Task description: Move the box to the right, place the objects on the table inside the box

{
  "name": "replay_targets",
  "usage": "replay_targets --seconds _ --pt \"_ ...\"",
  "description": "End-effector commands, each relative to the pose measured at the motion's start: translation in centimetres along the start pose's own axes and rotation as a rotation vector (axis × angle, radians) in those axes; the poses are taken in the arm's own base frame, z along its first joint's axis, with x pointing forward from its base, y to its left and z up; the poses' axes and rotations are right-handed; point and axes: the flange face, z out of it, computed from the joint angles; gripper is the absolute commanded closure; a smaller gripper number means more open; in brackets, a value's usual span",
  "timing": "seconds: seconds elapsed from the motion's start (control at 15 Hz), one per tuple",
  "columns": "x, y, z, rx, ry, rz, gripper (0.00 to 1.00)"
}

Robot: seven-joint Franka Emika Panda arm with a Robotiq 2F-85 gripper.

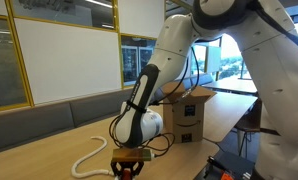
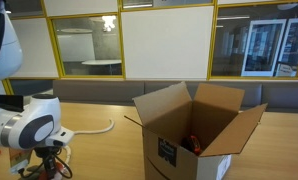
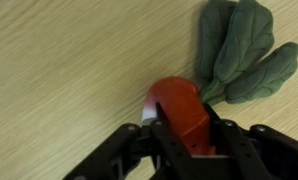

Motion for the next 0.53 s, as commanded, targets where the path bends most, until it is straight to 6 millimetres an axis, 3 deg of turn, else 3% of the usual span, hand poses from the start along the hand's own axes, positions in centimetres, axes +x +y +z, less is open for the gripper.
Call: replay_targets --seconds 0.0,0.27,0.47 --pt "0.4 0.7 -1.3 0.027 0.038 0.019 0.86" --pt "0.5 2.1 -4.0 0.053 0.091 0.041 0.88" --pt "0.7 3.5 -7.5 0.074 0.152 0.057 0.87"
